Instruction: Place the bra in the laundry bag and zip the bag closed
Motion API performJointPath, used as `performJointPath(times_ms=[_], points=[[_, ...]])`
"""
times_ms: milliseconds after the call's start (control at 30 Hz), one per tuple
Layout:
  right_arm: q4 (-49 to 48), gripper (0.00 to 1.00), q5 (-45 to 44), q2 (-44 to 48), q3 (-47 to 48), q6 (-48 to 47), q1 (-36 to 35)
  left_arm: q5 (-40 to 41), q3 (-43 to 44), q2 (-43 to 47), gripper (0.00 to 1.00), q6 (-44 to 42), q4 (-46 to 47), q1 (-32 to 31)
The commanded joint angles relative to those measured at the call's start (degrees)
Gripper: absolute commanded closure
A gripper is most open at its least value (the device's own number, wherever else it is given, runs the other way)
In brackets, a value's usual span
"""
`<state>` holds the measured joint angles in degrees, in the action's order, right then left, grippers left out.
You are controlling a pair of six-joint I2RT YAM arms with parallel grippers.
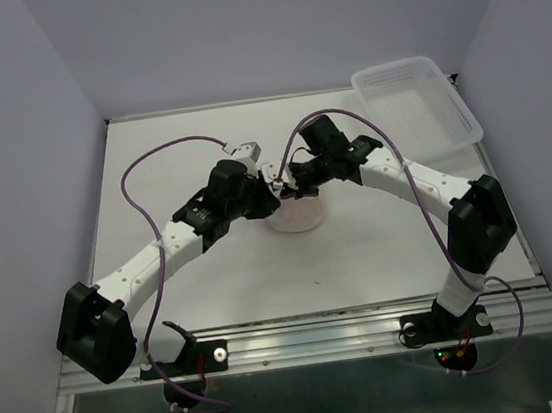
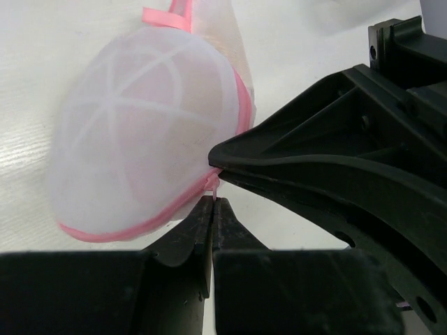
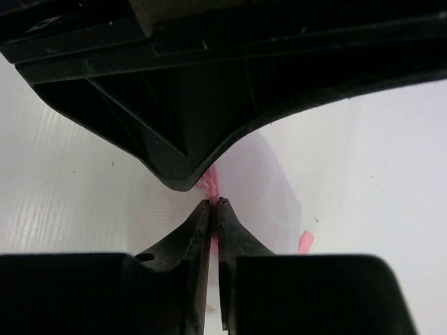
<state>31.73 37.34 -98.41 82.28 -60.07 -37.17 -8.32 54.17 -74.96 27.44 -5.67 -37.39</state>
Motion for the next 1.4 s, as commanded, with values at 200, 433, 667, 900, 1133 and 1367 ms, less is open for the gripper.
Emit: performJointPath(times_ms=[200, 433, 667, 900, 1133, 1367], points=[[4.1, 0.99, 0.7, 0.7, 2.3, -1.8, -0.2, 1.8, -0.4, 6.1, 1.00, -0.3, 1.3, 0.0], [3.8, 0.99, -2.8, 5.3, -1.0, -2.9, -0.2, 9.5, -3.2, 6.1, 1.00, 5.2, -1.0, 1.8], [2.7, 0.99, -5.2, 10.9, -5.2, -2.8, -0.2, 10.4, -9.2, 5.7, 1.00, 8.6, 2.2, 6.5], [2.0, 0.99, -4.9, 16.7, -10.9, -2.9, -0.2, 11.1, -9.9, 2.8, 1.00, 9.5, 7.5, 10.9], [-4.6, 0.82, -10.6, 17.7, -15.3, 2.8, -0.2, 6.6, -7.0, 2.5, 1.00, 8.2, 8.0, 12.1], [-14.8, 0.15, -9.5, 19.3, -14.1, 19.7, -0.2, 10.1, -7.7, 8.4, 1.00, 11.6, 5.8, 9.2]])
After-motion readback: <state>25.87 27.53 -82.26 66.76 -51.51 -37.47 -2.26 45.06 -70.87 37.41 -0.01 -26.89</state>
